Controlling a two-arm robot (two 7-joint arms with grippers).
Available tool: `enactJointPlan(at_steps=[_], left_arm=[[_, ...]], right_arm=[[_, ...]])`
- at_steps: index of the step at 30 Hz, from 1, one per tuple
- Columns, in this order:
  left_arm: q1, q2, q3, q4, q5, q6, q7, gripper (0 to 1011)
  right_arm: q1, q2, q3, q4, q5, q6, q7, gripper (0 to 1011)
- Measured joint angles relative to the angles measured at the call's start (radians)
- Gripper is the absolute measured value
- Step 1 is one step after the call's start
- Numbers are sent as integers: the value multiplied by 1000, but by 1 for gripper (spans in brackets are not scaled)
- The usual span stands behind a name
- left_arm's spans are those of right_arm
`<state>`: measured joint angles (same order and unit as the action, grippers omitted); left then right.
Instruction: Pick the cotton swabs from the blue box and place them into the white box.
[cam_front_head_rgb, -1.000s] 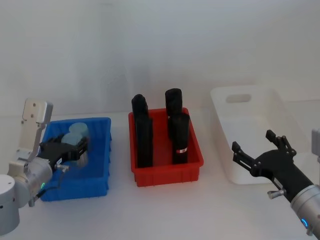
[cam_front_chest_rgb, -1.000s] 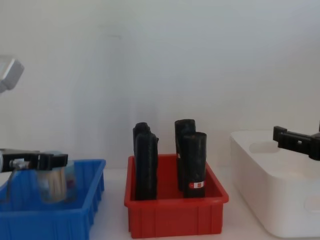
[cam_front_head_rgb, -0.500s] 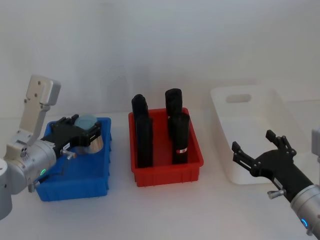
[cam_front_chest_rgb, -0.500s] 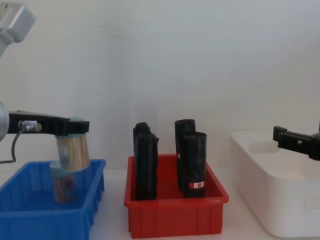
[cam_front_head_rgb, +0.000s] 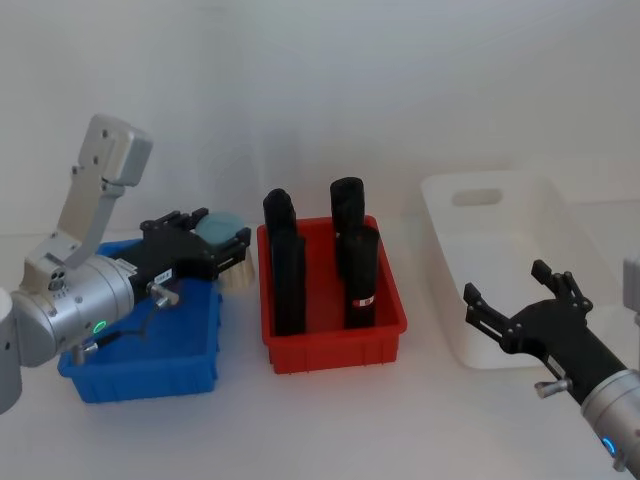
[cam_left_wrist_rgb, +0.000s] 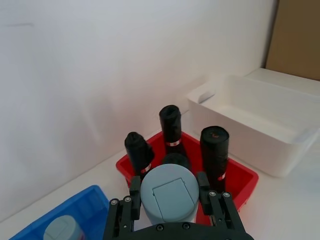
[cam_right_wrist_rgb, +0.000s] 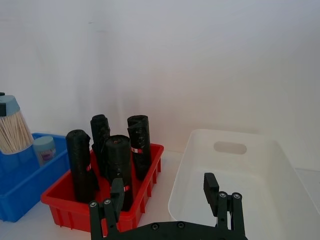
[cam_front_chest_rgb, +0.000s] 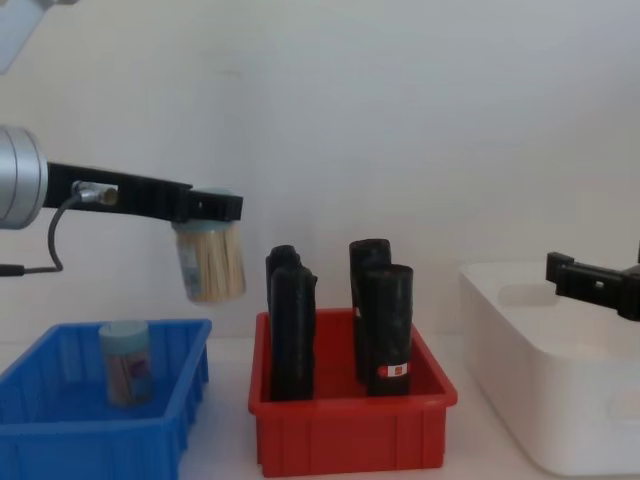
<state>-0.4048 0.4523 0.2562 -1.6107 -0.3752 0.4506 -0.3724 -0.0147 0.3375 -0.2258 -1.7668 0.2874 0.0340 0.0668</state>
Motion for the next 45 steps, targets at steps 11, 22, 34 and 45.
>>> enactJointPlan(at_steps=[11, 22, 34, 45], left_arm=[[-33, -11, 23, -27, 13, 20, -142, 670], [-74, -36, 56, -33, 33, 32, -270, 670], [-93, -48, 71, -36, 42, 40, -326, 670], [-100, -52, 76, -37, 45, 42, -346, 670]], right_arm=[[0, 0, 0, 0, 0, 0, 0, 1002], [1, -1, -1, -1, -1, 2, 8, 1002], [18, -5, -17, -8, -33, 46, 100, 1002], [47, -7, -38, -18, -78, 98, 233, 1002]])
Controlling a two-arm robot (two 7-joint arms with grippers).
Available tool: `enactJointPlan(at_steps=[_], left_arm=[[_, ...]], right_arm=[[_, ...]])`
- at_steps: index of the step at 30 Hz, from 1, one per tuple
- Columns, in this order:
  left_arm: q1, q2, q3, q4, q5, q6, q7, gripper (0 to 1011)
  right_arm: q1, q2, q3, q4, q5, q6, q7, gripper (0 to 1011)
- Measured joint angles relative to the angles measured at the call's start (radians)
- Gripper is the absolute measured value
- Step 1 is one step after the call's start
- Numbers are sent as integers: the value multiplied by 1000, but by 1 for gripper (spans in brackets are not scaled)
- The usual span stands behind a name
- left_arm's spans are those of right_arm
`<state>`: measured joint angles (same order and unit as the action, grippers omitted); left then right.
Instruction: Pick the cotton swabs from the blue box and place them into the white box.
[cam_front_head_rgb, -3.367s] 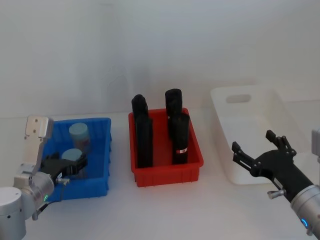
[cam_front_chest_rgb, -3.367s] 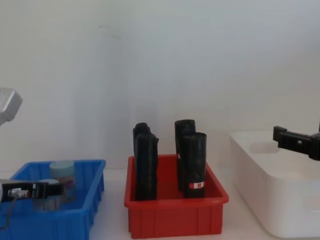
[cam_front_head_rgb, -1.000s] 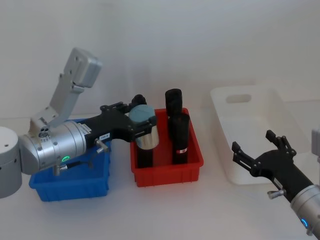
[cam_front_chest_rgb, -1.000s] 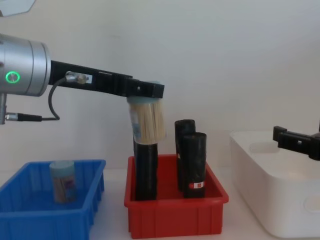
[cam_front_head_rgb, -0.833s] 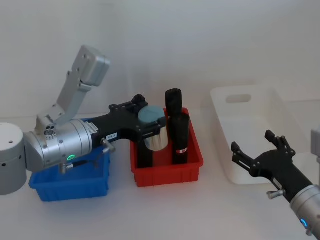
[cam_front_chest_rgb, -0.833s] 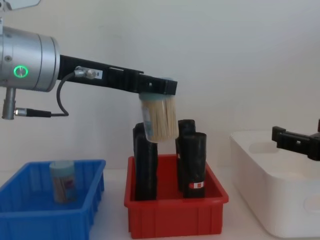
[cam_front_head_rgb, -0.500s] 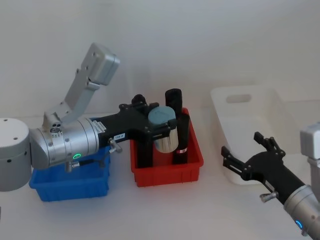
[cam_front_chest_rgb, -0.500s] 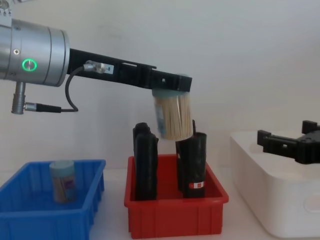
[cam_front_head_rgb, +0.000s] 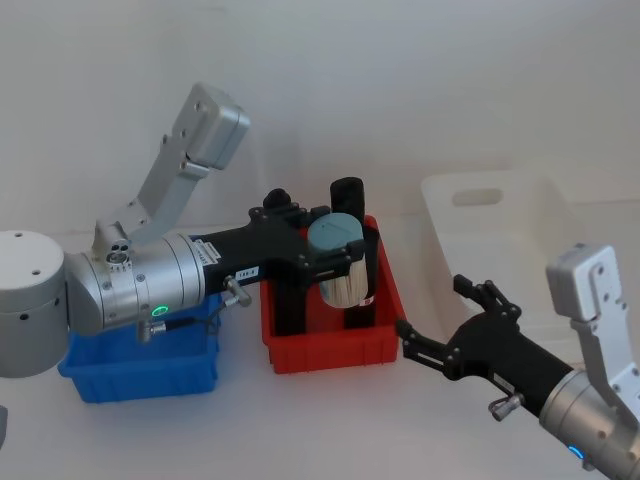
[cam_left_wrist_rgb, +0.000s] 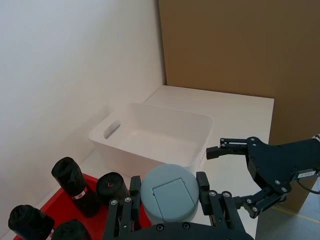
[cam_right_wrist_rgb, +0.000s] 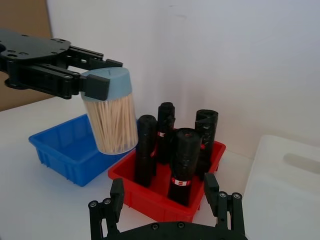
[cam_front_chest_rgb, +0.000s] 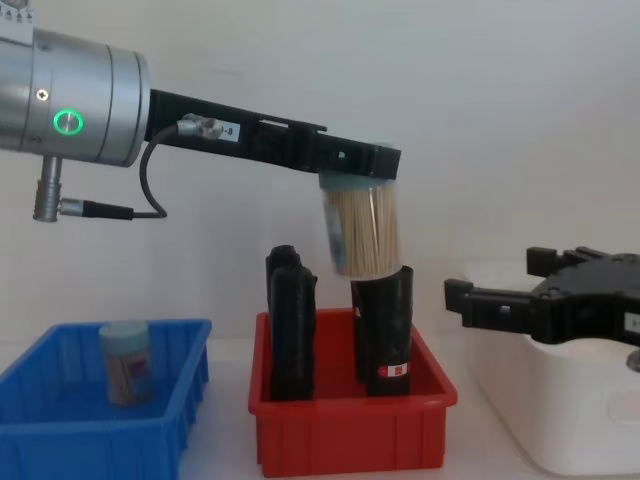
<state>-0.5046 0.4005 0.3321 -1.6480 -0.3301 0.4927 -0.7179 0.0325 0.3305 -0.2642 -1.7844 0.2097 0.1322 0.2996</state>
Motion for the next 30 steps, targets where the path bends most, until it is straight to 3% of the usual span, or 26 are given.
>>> enactJointPlan(at_steps=[7, 11, 16, 30], left_arm=[[-2, -1, 1, -1, 1, 1, -5, 670], [-3, -2, 2, -1, 1, 1, -8, 670], [-3, -2, 3, -1, 1, 1, -9, 670], [-4, -3, 3, 0, 1, 1, -12, 670]], right_arm=[[21, -1, -12, -5, -27, 24, 82, 1002], [45, -4, -22, -7, -52, 41, 159, 1002], [66, -8, -30, -8, -69, 52, 204, 1002], [114, -22, -39, -5, -104, 66, 241, 1002]])
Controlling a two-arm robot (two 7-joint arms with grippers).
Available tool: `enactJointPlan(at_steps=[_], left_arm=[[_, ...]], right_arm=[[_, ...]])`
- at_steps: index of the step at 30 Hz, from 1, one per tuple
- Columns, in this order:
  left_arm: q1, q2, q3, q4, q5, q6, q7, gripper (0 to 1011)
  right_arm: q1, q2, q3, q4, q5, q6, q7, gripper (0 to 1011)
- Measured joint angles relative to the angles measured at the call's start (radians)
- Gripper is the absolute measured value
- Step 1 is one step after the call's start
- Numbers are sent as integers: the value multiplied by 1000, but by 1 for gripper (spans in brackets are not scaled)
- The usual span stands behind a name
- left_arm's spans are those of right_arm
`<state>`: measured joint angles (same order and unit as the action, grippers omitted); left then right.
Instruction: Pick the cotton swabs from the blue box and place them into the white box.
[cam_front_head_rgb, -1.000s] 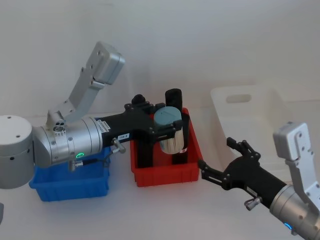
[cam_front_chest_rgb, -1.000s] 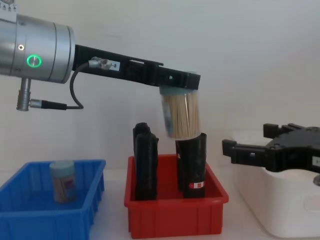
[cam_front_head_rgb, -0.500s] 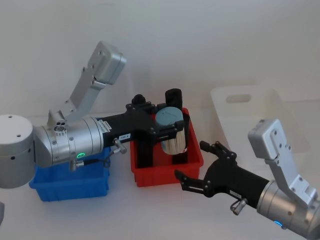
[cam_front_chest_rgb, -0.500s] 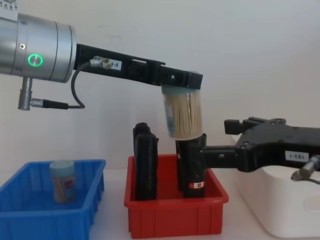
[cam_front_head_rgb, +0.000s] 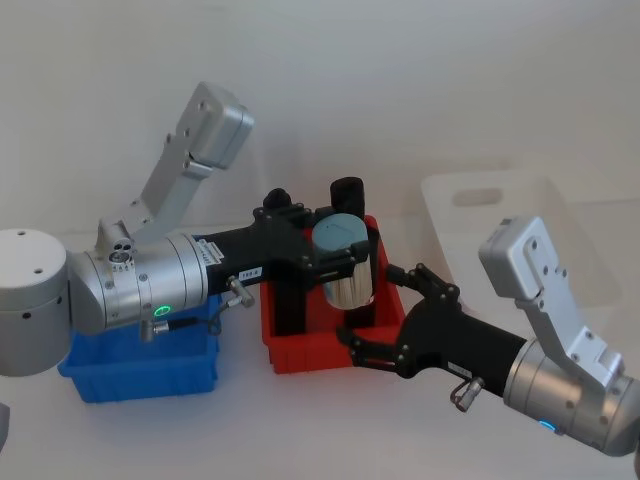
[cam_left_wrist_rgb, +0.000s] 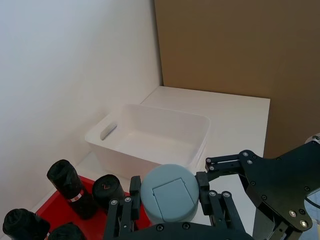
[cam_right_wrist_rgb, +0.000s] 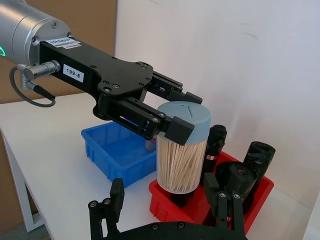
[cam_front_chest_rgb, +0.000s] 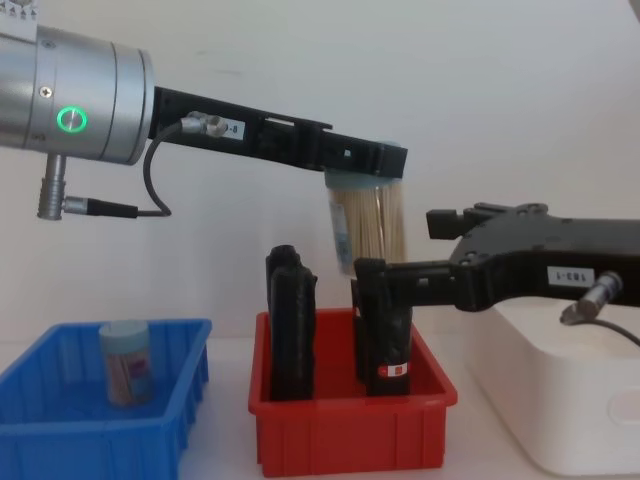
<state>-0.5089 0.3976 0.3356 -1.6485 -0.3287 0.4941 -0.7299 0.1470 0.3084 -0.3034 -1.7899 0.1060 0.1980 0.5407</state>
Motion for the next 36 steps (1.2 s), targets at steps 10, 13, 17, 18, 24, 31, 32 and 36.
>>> enactJointPlan(at_steps=[10, 13, 17, 18, 24, 31, 32, 36], left_arm=[[0, 0, 0, 0, 0, 0, -1, 670], [0, 0, 0, 0, 0, 0, -1, 670], [0, 0, 0, 0, 0, 0, -1, 670], [0, 0, 0, 0, 0, 0, -1, 670], [0, 0, 0, 0, 0, 0, -1, 670], [0, 0, 0, 0, 0, 0, -1, 670], [0, 0, 0, 0, 0, 0, -1, 670], [0, 0, 0, 0, 0, 0, -1, 670]], right_arm=[[24, -6, 1, 12, -5, 2, -6, 1002], [33, -10, 1, 21, -6, 2, -8, 1002], [49, -19, -1, 41, -6, 1, -9, 1002], [52, -20, -2, 45, -6, 1, -9, 1002], [72, -34, -6, 77, -4, -4, -8, 1002], [102, -55, -12, 126, 7, -18, 2, 929], [104, -57, -13, 130, 9, -20, 4, 916], [117, -67, -16, 152, 17, -28, 8, 814]])
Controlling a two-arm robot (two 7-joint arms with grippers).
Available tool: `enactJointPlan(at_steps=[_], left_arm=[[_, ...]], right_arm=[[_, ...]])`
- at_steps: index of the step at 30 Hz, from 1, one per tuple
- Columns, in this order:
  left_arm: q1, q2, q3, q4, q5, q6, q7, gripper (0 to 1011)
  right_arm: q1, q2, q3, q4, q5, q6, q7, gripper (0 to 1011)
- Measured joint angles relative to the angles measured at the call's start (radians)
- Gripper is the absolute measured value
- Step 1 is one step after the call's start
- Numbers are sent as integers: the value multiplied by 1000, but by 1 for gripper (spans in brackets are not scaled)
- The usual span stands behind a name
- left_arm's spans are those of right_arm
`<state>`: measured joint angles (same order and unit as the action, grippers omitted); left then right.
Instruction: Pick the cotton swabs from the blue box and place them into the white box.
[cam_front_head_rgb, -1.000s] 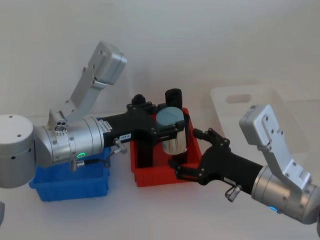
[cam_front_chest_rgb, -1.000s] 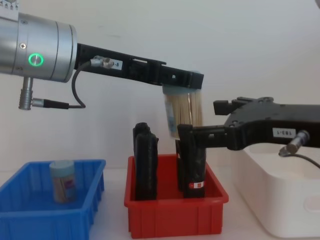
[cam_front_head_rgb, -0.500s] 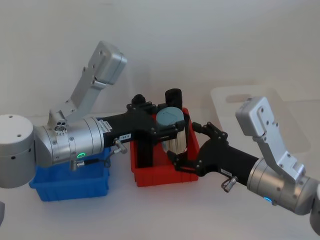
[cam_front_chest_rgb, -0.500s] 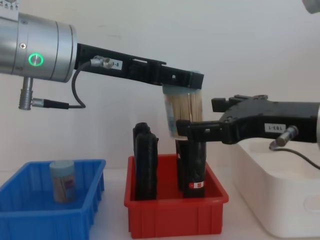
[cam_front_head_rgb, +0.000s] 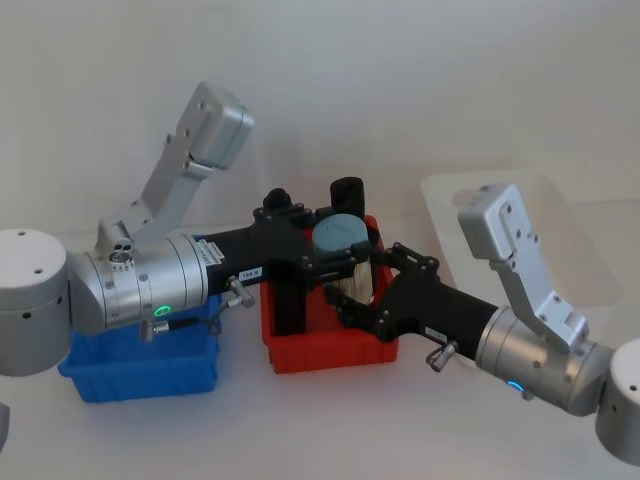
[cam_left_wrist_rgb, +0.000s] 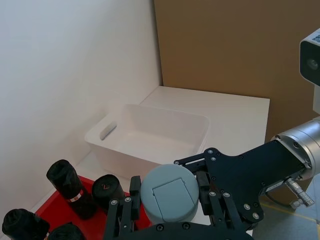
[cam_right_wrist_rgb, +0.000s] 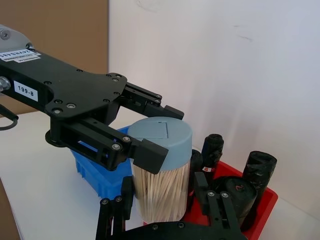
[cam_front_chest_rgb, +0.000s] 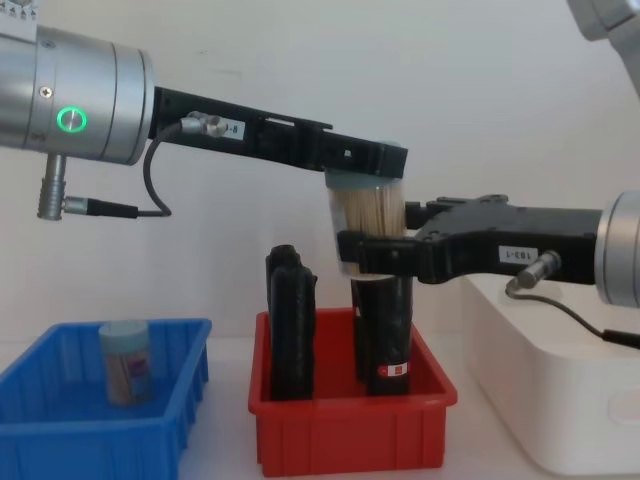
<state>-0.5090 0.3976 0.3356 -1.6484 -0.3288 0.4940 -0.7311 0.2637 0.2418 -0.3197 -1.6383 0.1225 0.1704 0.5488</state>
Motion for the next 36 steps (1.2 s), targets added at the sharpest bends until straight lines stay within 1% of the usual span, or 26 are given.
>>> enactJointPlan(at_steps=[1, 3, 4, 6, 12, 13, 16, 17, 18, 21, 24, 30, 36], left_arm=[[0, 0, 0, 0, 0, 0, 0, 670], [0, 0, 0, 0, 0, 0, 0, 670], [0, 0, 0, 0, 0, 0, 1, 670], [0, 0, -1, 0, 0, 0, 1, 670], [0, 0, -1, 0, 0, -1, 1, 673], [0, 0, 0, 0, 0, 0, 1, 717], [0, 0, 0, 0, 0, 0, 1, 782], [0, 0, 0, 0, 0, 0, 0, 837], [0, 0, 0, 0, 0, 0, 0, 849], [0, 0, 0, 0, 0, 0, 0, 939], [0, 0, 0, 0, 0, 0, 0, 1003], [0, 0, 0, 0, 0, 0, 0, 1004], [0, 0, 0, 0, 0, 0, 0, 1004]], right_arm=[[2, -2, -1, 4, 2, -2, 1, 797], [8, -6, -2, 14, 6, -7, 4, 704], [11, -9, -3, 20, 9, -9, 6, 704], [14, -11, -4, 24, 11, -11, 6, 641], [23, -16, -8, 38, 18, -19, 7, 636], [24, -17, -8, 38, 19, -20, 6, 636], [26, -19, -10, 42, 22, -24, 4, 636], [28, -19, -10, 43, 23, -25, 2, 635], [28, -19, -10, 43, 23, -25, 2, 635], [29, -19, -11, 46, 24, -26, -2, 635], [29, -19, -12, 46, 25, -27, -5, 636], [28, -15, -12, 47, 30, -27, -17, 635], [18, -2, -4, 38, 43, -27, -43, 635]])
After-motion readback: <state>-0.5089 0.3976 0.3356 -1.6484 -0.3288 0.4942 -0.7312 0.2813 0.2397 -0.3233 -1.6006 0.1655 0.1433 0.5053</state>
